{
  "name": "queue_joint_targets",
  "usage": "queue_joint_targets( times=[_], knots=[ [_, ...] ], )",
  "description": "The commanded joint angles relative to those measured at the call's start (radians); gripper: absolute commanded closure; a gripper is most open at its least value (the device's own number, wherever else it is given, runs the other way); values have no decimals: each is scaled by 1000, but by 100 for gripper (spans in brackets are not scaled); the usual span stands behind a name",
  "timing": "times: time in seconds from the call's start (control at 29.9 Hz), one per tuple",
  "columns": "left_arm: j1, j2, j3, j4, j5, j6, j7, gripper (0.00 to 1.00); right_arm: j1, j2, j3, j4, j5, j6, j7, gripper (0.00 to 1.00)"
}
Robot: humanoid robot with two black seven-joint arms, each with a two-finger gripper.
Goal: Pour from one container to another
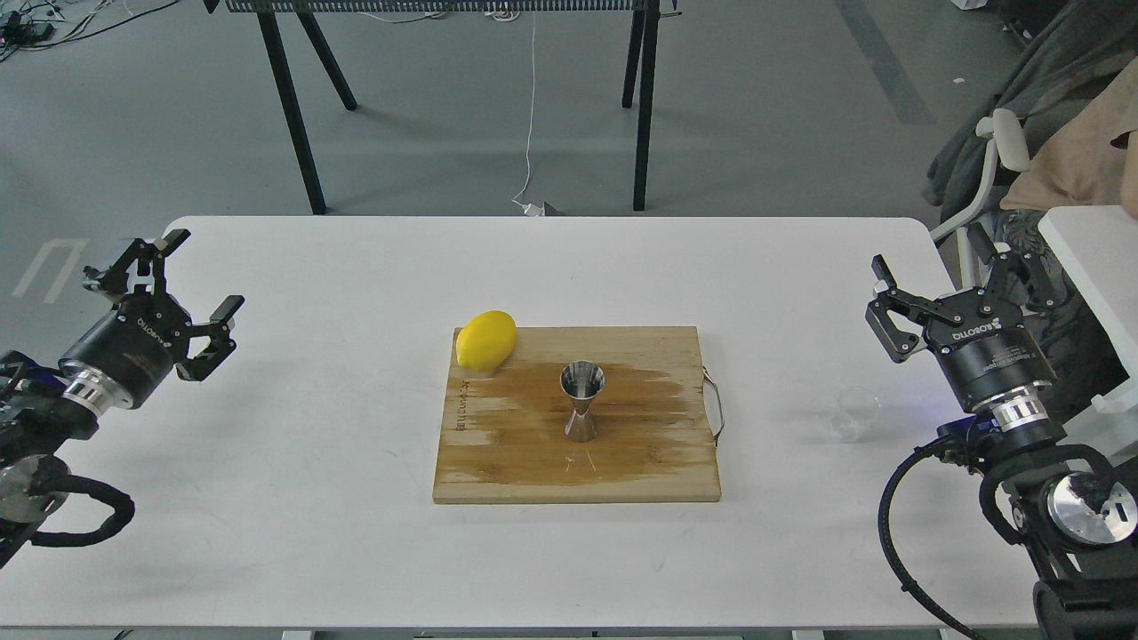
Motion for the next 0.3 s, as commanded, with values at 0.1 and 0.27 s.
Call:
queue_joint_targets(
  times=[0.1,0.27],
  knots=[
    [-5,0,-2,1,0,0,0,1,6,15,1,-7,1,0,0,2],
    [-11,-2,-2,1,0,0,0,1,29,23,-1,-64,-1,0,9,2]
  ],
)
